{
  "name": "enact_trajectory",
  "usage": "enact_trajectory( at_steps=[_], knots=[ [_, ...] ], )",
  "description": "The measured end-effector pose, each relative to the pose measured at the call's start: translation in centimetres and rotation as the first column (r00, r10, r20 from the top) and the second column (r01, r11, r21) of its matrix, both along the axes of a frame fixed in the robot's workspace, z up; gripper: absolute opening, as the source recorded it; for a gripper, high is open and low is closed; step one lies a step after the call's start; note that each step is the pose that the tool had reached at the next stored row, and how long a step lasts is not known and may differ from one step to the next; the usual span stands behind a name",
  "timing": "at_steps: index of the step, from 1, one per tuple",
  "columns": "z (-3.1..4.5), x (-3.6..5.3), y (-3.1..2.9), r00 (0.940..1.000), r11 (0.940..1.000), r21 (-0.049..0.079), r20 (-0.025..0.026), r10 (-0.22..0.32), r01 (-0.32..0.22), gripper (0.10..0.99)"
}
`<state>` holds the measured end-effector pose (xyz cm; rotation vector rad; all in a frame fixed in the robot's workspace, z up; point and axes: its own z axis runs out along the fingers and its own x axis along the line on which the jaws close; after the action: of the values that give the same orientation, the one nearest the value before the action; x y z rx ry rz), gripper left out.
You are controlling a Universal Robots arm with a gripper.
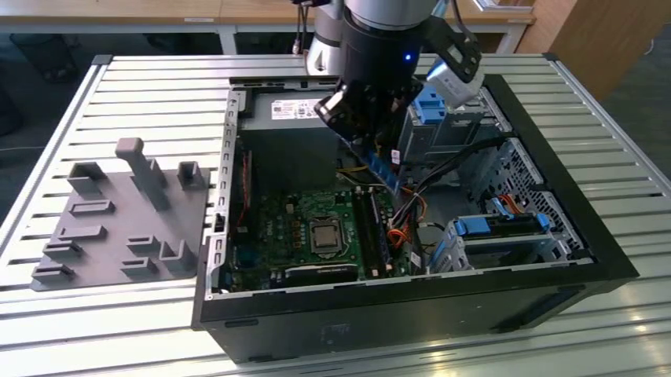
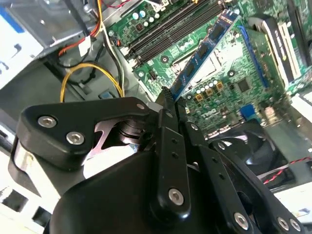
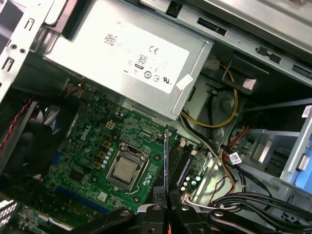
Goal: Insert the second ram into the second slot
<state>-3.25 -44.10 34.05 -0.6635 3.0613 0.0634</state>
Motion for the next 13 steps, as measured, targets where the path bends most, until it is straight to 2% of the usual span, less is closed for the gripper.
enact_trajectory(
  at_steps=[4, 7, 10, 13],
  knots=[
    [-0.24, 0.00, 0.00, 0.9973, 0.9973, 0.000, 0.0000, -0.073, 0.073, 0.137],
    [-0.42, 0.00, 0.00, 0.9919, 0.9919, 0.000, 0.0000, -0.127, 0.127, 0.137],
    [-0.59, 0.00, 0.00, 0.9836, 0.9836, 0.000, 0.0000, -0.180, 0.180, 0.137],
    [-0.79, 0.00, 0.00, 0.9721, 0.9721, 0.000, 0.0000, -0.235, 0.235, 0.137]
  ],
)
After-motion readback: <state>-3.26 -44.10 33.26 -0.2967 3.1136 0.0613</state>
